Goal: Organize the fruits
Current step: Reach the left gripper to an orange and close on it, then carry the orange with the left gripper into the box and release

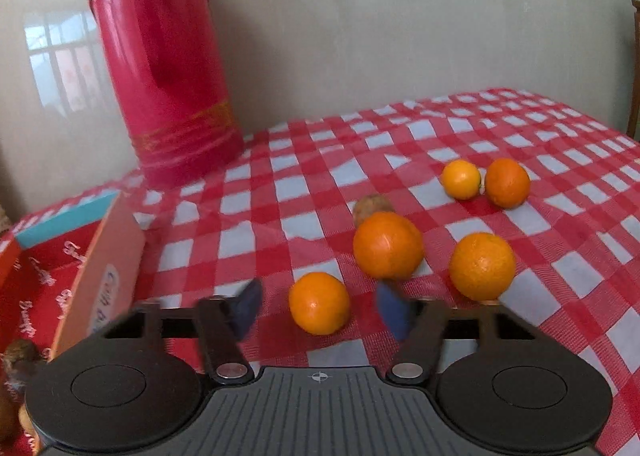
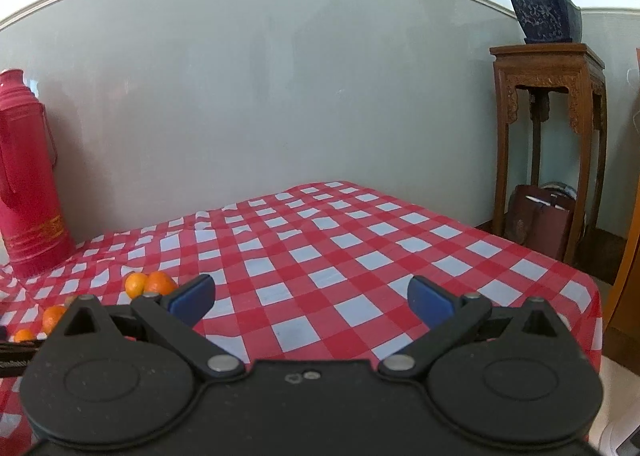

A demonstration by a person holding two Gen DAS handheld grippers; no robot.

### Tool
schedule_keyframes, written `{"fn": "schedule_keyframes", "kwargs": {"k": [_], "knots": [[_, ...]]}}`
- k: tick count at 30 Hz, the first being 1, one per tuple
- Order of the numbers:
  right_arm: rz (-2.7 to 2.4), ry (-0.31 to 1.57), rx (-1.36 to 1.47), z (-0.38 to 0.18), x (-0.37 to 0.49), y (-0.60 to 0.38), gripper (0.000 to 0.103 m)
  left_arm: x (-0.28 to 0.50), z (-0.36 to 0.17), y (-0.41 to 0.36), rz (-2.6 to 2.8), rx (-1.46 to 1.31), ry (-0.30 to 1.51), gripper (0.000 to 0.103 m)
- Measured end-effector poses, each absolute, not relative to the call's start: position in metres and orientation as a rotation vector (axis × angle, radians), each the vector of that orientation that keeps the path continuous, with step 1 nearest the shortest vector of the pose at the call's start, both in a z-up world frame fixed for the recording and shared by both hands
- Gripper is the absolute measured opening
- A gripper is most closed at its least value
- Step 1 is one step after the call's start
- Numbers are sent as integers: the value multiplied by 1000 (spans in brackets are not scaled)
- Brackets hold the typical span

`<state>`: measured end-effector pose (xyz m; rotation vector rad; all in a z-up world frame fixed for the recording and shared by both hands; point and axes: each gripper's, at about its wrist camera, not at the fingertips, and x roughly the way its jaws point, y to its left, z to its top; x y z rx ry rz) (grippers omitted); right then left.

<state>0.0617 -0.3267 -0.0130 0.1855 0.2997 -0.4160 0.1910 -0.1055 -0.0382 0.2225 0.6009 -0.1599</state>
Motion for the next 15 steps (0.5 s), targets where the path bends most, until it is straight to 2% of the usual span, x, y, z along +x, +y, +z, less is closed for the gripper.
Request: {"fn": "schedule_keyframes", "kwargs": {"k": [2, 4, 5, 6, 15], "knots": [[-417, 303, 193, -14, 63, -327, 97, 192, -38, -106, -159, 216, 602, 54], [-411, 302, 201, -14, 63, -327, 97, 192, -38, -107, -163, 216, 601, 50], [-407, 302, 202, -14, 63, -326, 97, 192, -39, -108, -164, 219, 600, 37], [-405, 302, 200, -14, 63, -325, 97, 192, -39, -108, -162, 225, 600, 33], [-399, 312, 206, -15, 65, -324, 97, 184, -35, -106, -159, 231, 591, 33]]}}
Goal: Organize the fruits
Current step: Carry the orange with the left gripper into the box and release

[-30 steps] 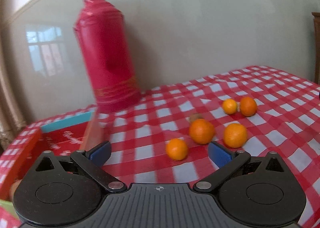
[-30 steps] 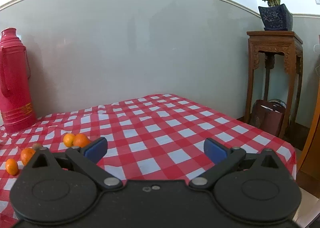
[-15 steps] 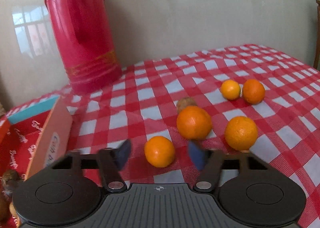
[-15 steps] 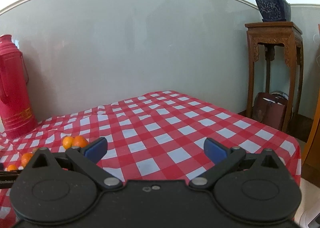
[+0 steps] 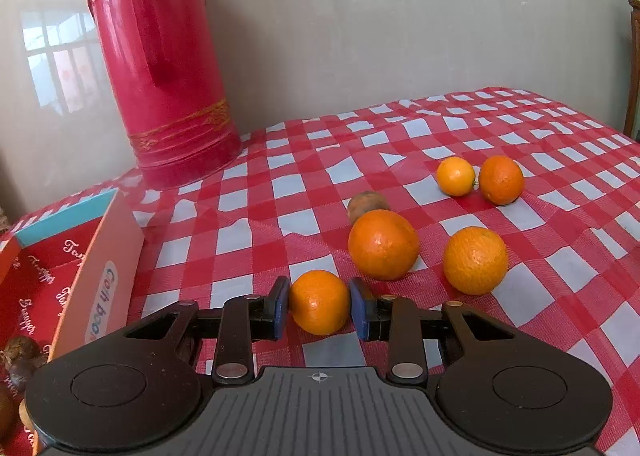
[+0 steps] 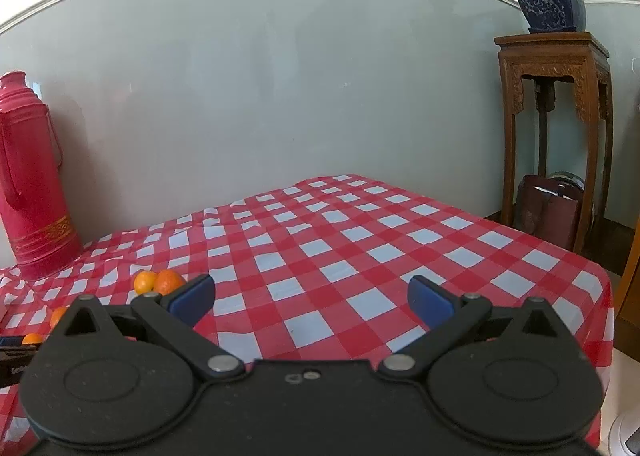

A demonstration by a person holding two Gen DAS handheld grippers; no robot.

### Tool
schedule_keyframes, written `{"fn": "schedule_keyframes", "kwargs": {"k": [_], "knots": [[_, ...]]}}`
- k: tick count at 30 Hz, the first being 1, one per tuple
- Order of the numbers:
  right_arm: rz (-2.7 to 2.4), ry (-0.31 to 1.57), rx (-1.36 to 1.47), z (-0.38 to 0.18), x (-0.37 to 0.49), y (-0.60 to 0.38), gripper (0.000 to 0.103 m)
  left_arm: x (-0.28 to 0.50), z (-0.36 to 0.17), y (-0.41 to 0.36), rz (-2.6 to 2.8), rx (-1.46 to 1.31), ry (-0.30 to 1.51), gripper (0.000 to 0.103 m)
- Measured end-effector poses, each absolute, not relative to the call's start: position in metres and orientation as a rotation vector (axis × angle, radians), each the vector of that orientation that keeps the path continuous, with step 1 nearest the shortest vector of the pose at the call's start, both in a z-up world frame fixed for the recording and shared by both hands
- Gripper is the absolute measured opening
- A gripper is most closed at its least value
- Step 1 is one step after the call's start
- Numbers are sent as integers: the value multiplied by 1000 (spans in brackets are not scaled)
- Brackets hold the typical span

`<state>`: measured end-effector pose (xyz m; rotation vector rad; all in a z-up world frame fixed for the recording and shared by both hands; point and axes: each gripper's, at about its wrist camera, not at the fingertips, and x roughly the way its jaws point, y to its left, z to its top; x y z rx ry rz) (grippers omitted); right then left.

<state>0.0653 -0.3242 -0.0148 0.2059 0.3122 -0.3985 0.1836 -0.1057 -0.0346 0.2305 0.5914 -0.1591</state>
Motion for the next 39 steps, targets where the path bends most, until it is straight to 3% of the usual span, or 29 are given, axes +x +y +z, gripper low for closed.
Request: {"fn": "schedule_keyframes", "kwargs": {"k": [25, 39], "knots": [[-335, 344, 166, -18, 80, -292, 97, 143, 15, -31, -10, 200, 457, 33], [-290, 359, 125, -21, 85, -271, 97, 153, -1, 69, 279, 74, 536, 33]]}}
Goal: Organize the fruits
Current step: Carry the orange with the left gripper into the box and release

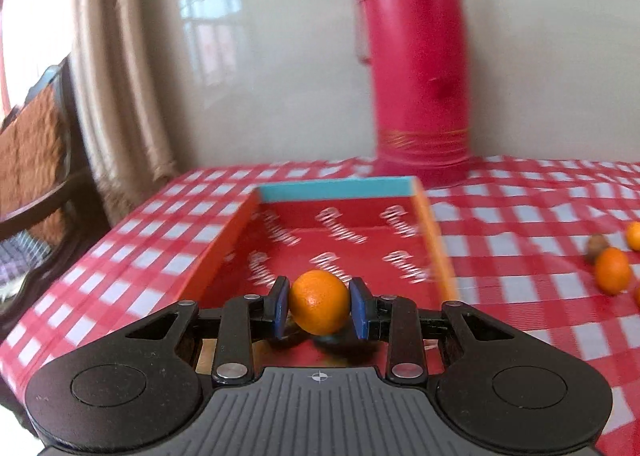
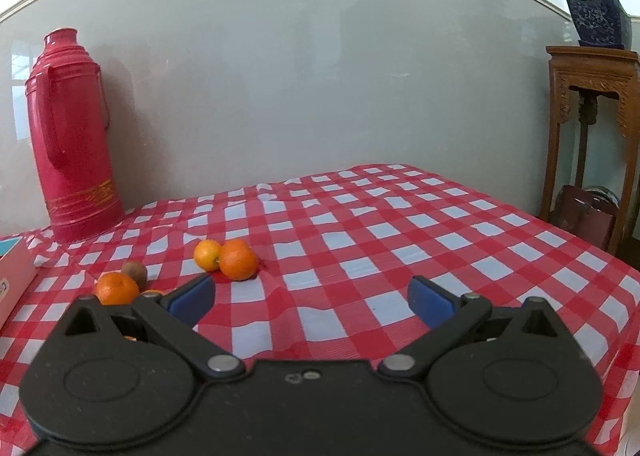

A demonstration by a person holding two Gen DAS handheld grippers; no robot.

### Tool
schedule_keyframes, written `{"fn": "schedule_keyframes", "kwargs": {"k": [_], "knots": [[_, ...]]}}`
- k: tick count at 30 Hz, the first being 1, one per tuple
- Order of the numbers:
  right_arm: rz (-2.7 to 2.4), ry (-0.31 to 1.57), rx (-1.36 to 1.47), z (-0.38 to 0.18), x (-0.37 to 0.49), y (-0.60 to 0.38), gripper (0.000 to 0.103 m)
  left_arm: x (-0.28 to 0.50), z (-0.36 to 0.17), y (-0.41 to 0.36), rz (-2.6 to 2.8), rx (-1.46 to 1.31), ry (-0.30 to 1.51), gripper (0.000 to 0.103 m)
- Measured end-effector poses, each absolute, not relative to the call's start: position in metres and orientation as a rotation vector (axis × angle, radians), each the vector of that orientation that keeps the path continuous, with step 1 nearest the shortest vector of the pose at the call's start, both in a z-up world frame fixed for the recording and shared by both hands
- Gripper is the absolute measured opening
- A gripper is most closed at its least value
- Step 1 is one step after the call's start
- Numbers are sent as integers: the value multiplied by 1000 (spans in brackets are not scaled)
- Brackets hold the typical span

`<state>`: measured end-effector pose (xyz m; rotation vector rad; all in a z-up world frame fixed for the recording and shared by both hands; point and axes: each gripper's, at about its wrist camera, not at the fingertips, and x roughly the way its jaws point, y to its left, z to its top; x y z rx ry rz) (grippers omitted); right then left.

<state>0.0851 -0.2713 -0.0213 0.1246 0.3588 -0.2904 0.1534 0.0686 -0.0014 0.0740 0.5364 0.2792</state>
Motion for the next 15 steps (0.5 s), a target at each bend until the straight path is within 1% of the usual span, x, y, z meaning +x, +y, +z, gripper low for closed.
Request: {"fn": "schedule_keyframes", "kwargs": {"k": [8, 10, 11, 12, 13, 14, 15], "knots": [[-266, 367, 103, -23, 88, -261, 97, 153, -12, 82, 320, 51, 583, 33], [-259, 368, 96, -23, 89, -257, 97, 152, -10, 82, 320, 50, 585, 39], [-255, 367, 94, -22, 89, -256, 97, 151, -9, 83, 322, 40, 581, 52], [-251, 368, 93, -22, 90, -255, 97, 150, -7, 84, 331, 28, 576, 75], [-247, 368, 91, -22, 90, -254, 97, 146, -4, 84, 353, 23, 565, 86], [-243, 368, 89, -22, 90, -253, 97, 142, -2, 85, 374, 15, 542, 93], [-240, 367, 86, -22, 90, -251, 97, 139, 0, 86, 374, 14, 525, 93]]}}
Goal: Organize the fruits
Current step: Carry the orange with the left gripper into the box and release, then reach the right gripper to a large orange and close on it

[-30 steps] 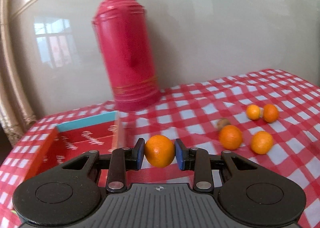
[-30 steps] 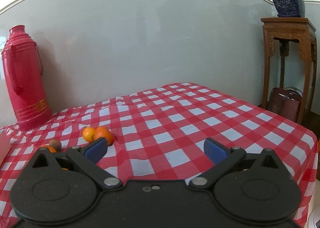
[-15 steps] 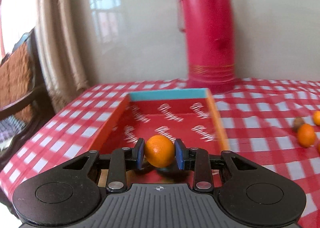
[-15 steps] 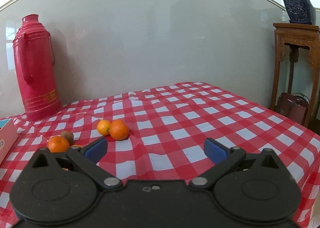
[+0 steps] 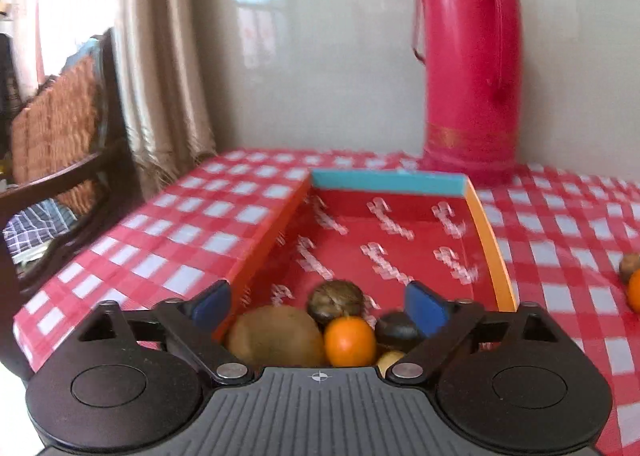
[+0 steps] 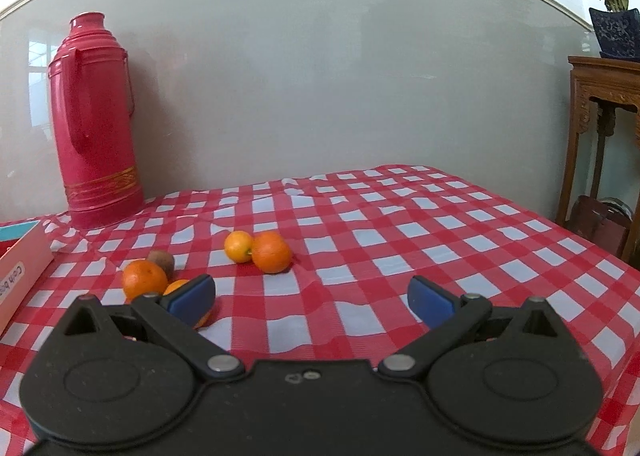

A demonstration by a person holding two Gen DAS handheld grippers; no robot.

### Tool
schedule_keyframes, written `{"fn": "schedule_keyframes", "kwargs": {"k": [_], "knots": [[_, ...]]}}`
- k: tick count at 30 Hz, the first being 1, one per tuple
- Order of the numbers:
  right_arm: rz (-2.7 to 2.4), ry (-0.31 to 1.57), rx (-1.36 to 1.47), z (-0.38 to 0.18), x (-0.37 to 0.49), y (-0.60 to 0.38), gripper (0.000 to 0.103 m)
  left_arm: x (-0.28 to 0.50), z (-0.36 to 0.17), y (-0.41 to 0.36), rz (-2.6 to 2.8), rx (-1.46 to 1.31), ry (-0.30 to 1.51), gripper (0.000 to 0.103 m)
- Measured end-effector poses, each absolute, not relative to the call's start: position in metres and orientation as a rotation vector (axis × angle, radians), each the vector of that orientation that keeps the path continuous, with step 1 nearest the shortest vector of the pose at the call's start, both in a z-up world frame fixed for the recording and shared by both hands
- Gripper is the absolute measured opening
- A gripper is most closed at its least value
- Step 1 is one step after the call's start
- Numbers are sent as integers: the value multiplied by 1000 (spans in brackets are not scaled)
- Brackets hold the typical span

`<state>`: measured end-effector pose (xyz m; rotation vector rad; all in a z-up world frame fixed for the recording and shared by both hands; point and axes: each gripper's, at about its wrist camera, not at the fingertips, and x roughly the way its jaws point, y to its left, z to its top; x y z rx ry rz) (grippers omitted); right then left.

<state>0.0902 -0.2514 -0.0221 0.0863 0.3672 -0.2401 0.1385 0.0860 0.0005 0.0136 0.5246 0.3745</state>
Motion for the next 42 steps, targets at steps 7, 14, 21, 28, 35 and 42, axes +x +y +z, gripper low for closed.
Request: {"fn": "schedule_keyframes", "kwargs": {"k": [7, 14, 21, 28, 35, 42], "knots": [[-222, 365, 85, -22, 92, -246, 97, 117, 13, 97, 379, -11, 481, 93], [-200, 364, 73, -22, 94, -238, 97, 89, 15, 121, 456, -51, 449, 93], [-169, 376, 62, -24, 99, -227, 97, 58, 4, 139, 555, -69, 427, 95], [-125, 389, 37, -26, 108, -211, 97, 38, 2, 152, 614, -88, 405, 98], [-81, 411, 21, -28, 118, -196, 97, 21, -1, 166, 690, -81, 368, 103], [-65, 473, 23, -32, 135, -189, 97, 3, -4, 192, 811, -126, 352, 103]]}}
